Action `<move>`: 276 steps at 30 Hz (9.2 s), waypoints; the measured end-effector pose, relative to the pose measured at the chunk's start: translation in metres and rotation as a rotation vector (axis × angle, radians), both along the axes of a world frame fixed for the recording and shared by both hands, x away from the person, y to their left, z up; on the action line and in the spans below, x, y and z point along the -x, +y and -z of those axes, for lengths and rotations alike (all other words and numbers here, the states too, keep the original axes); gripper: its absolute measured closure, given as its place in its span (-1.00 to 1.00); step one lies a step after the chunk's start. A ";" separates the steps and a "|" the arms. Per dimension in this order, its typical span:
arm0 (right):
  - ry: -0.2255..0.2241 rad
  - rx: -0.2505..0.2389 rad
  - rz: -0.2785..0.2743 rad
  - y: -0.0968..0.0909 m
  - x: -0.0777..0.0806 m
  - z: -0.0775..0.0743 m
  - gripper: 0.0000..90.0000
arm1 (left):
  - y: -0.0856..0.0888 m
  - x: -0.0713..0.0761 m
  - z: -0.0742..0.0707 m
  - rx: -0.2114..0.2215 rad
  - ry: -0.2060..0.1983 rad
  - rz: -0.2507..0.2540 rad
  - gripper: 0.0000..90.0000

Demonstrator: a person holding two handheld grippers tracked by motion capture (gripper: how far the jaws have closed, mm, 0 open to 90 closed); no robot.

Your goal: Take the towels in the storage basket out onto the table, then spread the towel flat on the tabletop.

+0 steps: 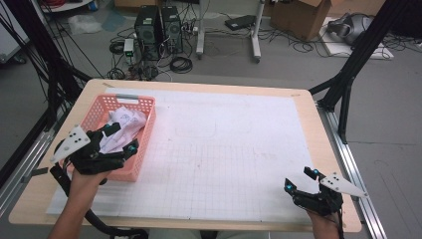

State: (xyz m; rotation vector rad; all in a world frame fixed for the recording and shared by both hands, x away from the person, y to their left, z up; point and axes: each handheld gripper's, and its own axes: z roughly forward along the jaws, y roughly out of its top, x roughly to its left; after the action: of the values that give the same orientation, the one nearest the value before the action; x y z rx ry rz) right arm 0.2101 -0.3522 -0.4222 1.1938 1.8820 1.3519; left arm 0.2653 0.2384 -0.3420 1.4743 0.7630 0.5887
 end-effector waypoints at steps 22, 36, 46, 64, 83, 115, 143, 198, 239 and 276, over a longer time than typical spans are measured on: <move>0.007 -0.003 0.000 -0.002 -0.001 0.001 -0.67 | 0.042 -0.056 -0.017 -0.198 0.176 -0.108 -0.64; 0.013 0.004 -0.004 -0.001 -0.001 0.001 -0.67 | 0.052 -0.086 0.028 -0.277 0.358 -0.179 -0.63; 0.020 0.018 0.001 0.000 -0.001 0.003 -0.67 | 0.063 -0.101 0.053 -0.346 0.466 -0.226 -0.62; 0.032 0.036 -0.010 0.004 -0.003 0.006 -0.67 | 0.061 -0.123 0.074 -0.433 0.707 -0.262 -0.69; 0.034 0.019 0.008 0.004 -0.002 0.005 -0.66 | 0.058 -0.124 0.072 -0.439 0.770 -0.252 0.14; 0.024 0.004 0.027 -0.003 -0.001 0.002 -0.66 | 0.062 -0.086 0.016 -0.061 0.289 -0.225 0.20; 0.020 -0.006 0.025 -0.003 -0.003 0.001 -0.66 | -0.003 -0.074 -0.028 0.022 0.109 0.038 0.20; 0.025 -0.006 0.012 0.002 -0.005 0.002 -0.66 | -0.128 -0.063 0.064 -0.043 0.173 0.214 -0.54; 0.040 -0.007 -0.002 0.011 -0.014 0.005 -0.66 | -0.102 -0.041 0.078 0.002 0.147 0.224 -0.57; 0.095 0.093 -0.114 0.035 -0.031 0.015 -0.66 | -0.123 -0.054 0.094 -0.223 0.276 0.222 0.04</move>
State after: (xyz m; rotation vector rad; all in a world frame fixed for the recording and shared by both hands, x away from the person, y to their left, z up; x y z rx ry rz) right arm 0.2406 -0.3172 -0.4371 1.1373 2.0847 1.2708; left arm 0.3197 0.1153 -0.4364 1.8447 0.7489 0.3108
